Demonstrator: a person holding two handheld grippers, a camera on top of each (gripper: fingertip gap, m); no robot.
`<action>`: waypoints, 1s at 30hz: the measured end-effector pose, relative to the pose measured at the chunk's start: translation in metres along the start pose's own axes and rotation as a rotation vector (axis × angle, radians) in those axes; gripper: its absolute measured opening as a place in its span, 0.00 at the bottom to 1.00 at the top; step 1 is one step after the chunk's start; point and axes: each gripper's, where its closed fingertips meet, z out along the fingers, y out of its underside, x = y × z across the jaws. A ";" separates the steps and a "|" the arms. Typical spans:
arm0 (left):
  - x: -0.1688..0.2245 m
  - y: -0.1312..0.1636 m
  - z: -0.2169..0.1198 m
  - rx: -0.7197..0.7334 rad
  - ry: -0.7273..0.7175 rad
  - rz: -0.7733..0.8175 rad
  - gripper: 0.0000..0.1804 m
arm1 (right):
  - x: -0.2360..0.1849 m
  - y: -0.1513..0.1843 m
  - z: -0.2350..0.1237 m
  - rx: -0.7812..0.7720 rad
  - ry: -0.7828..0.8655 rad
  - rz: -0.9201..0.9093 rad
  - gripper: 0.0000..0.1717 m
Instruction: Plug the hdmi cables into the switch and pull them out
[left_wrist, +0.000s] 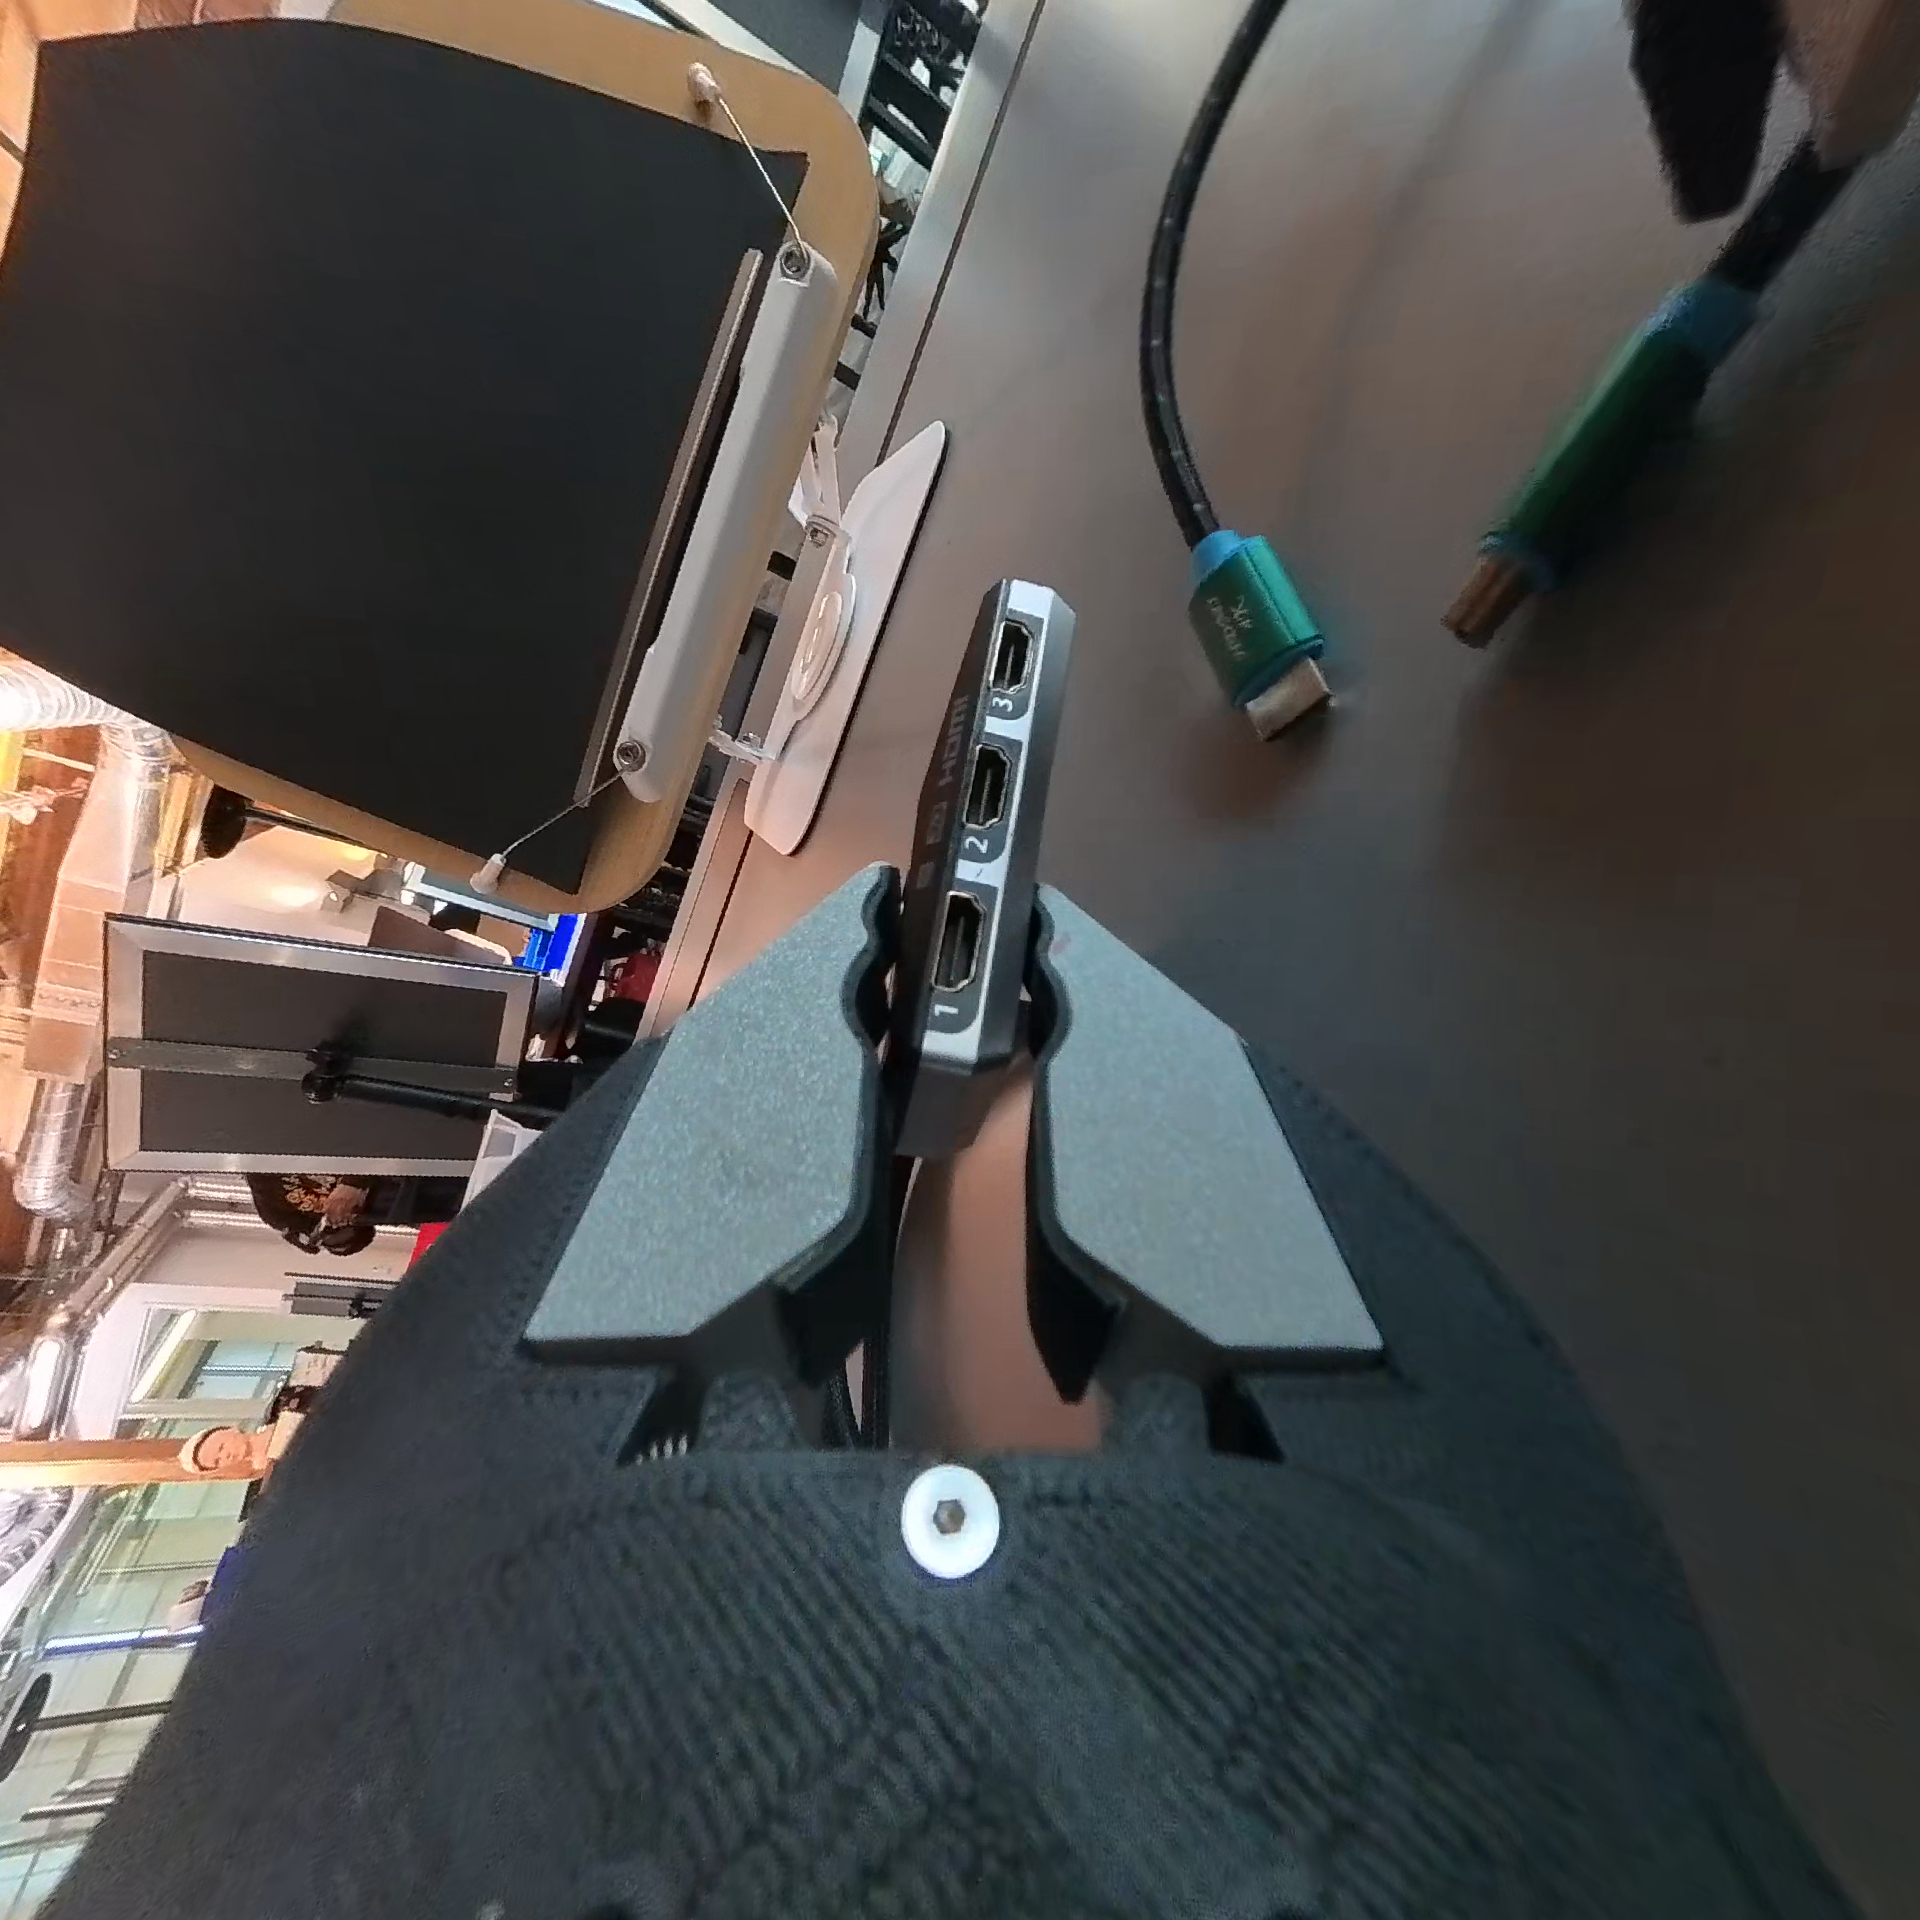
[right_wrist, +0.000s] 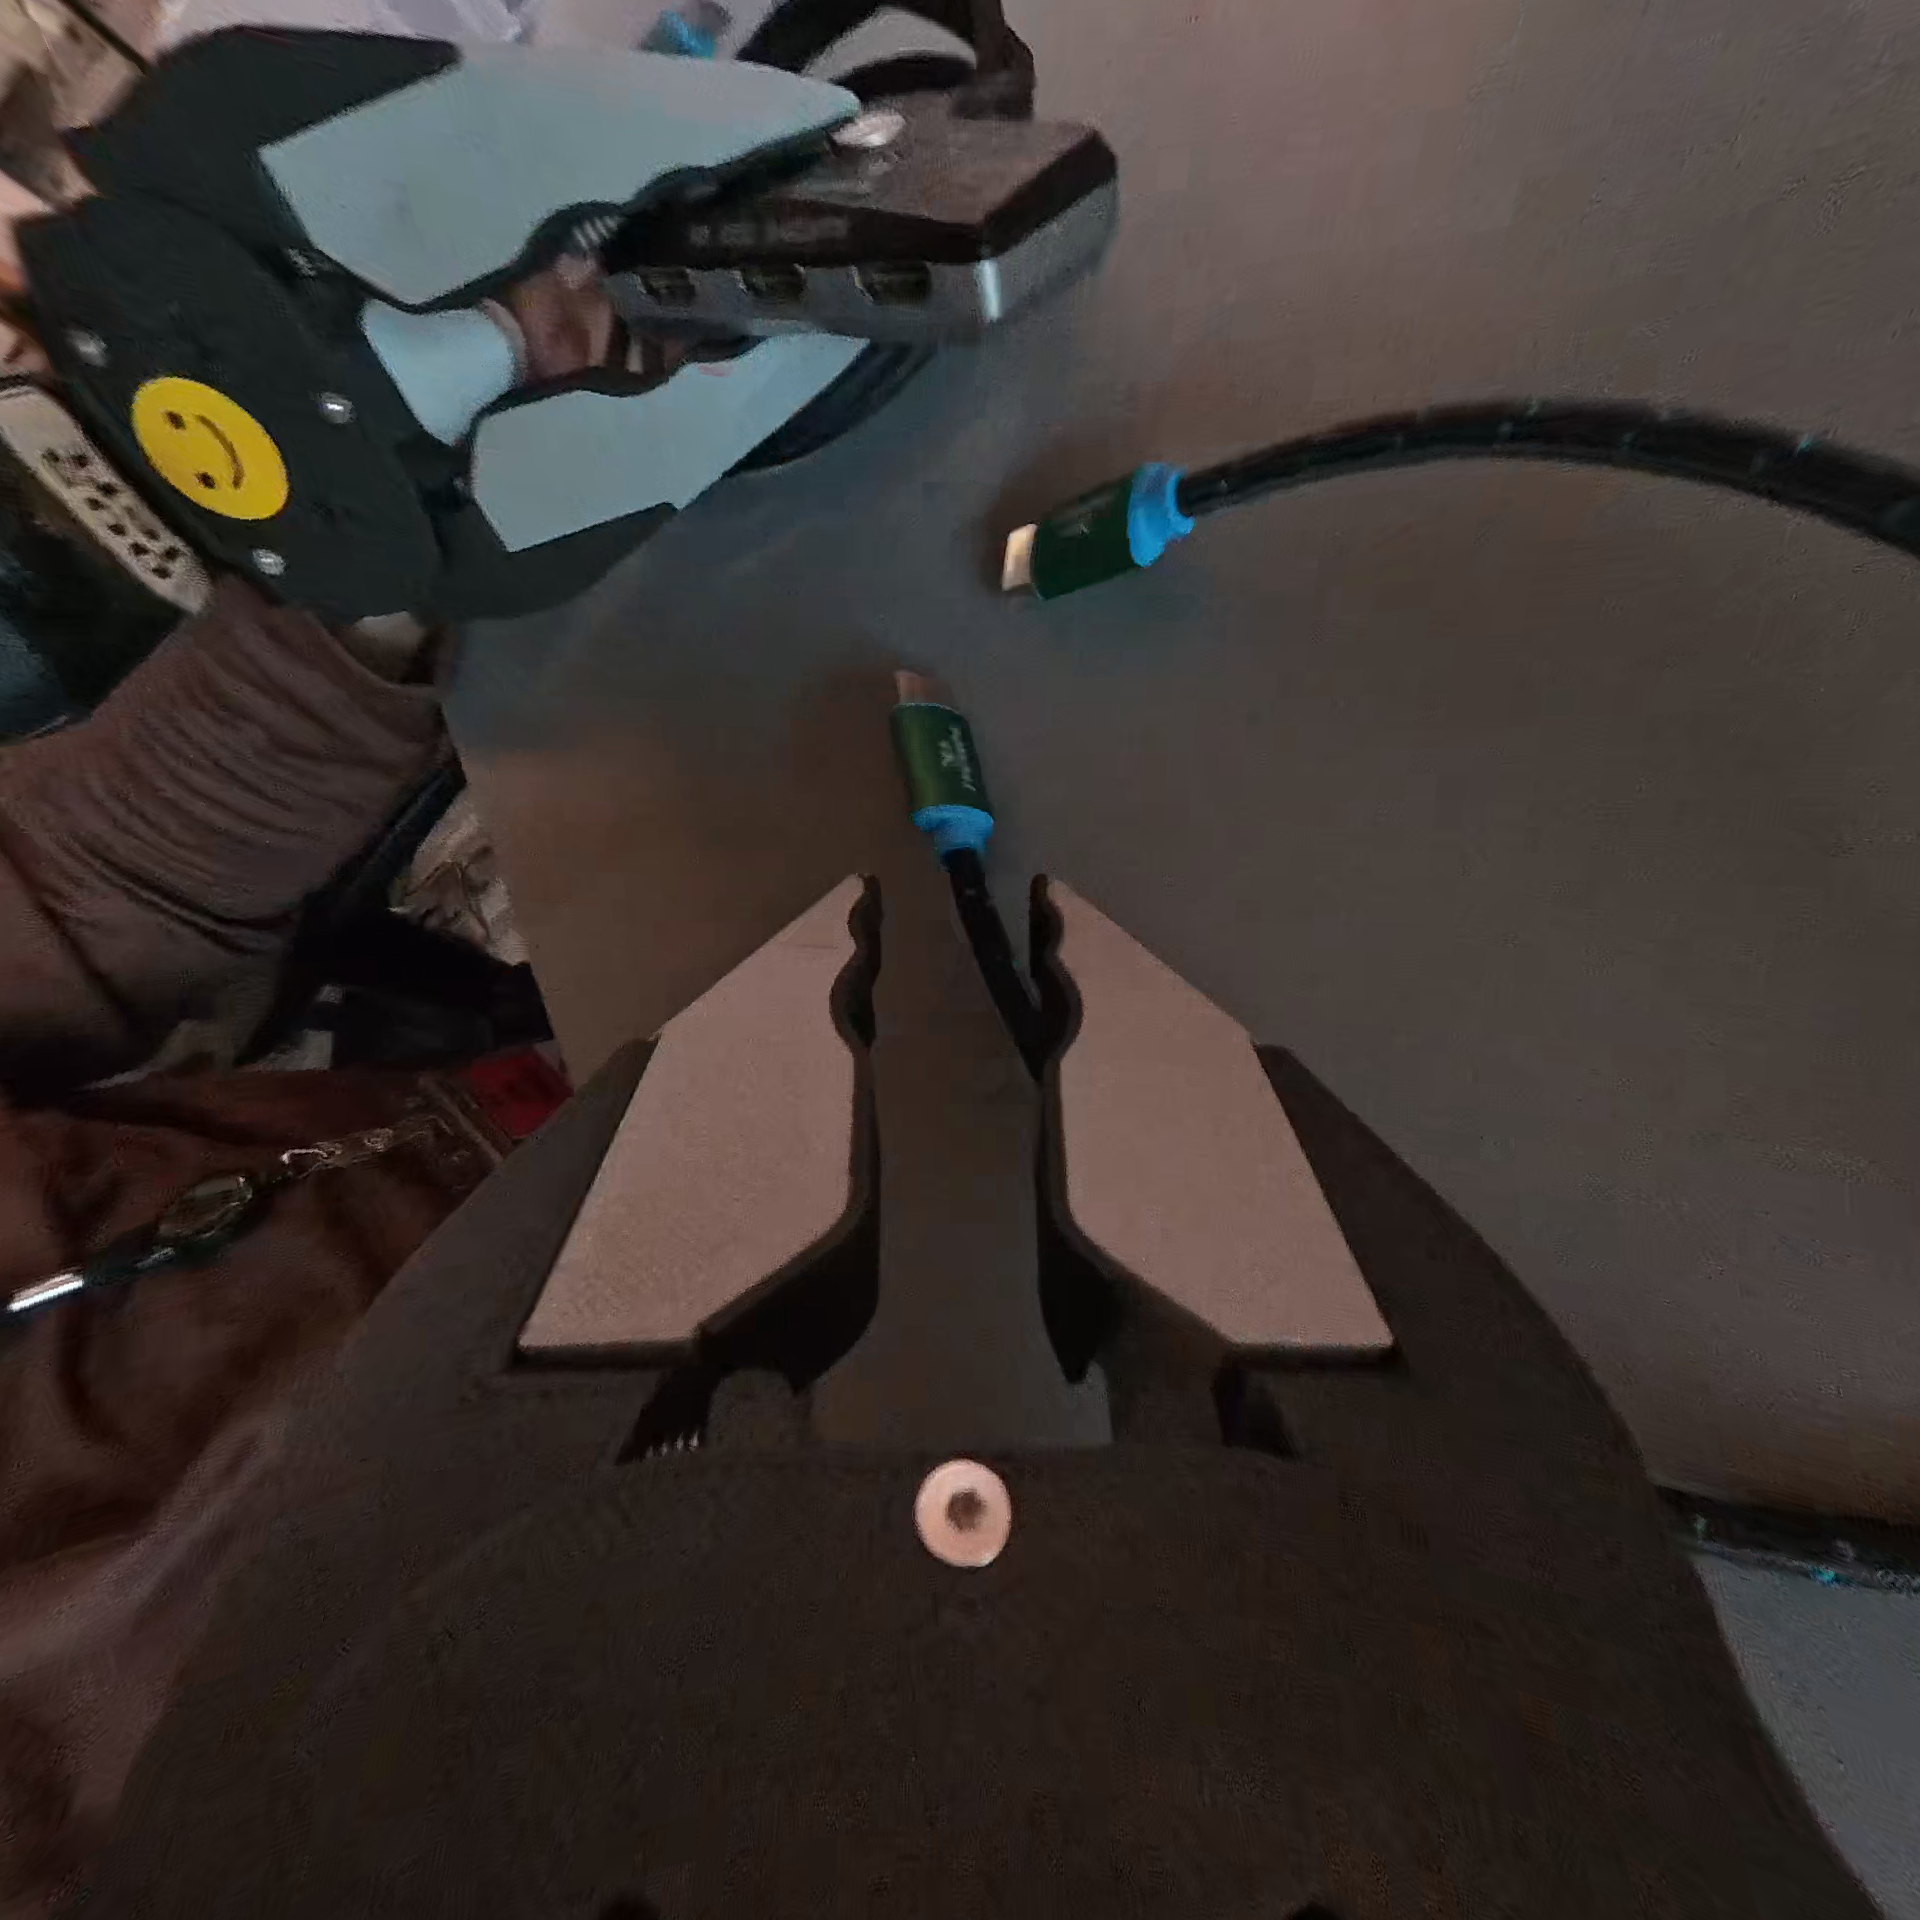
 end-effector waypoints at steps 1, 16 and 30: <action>0.000 0.000 0.000 0.000 0.000 -0.001 0.12 | 0.003 0.001 0.003 -0.015 0.018 0.007 0.16; 0.002 -0.002 -0.001 0.011 0.004 0.022 0.11 | -0.001 -0.010 0.015 0.064 0.040 -0.116 0.04; 0.000 -0.005 -0.002 0.000 -0.053 0.110 0.11 | 0.010 -0.053 -0.011 0.022 1.042 -1.029 0.03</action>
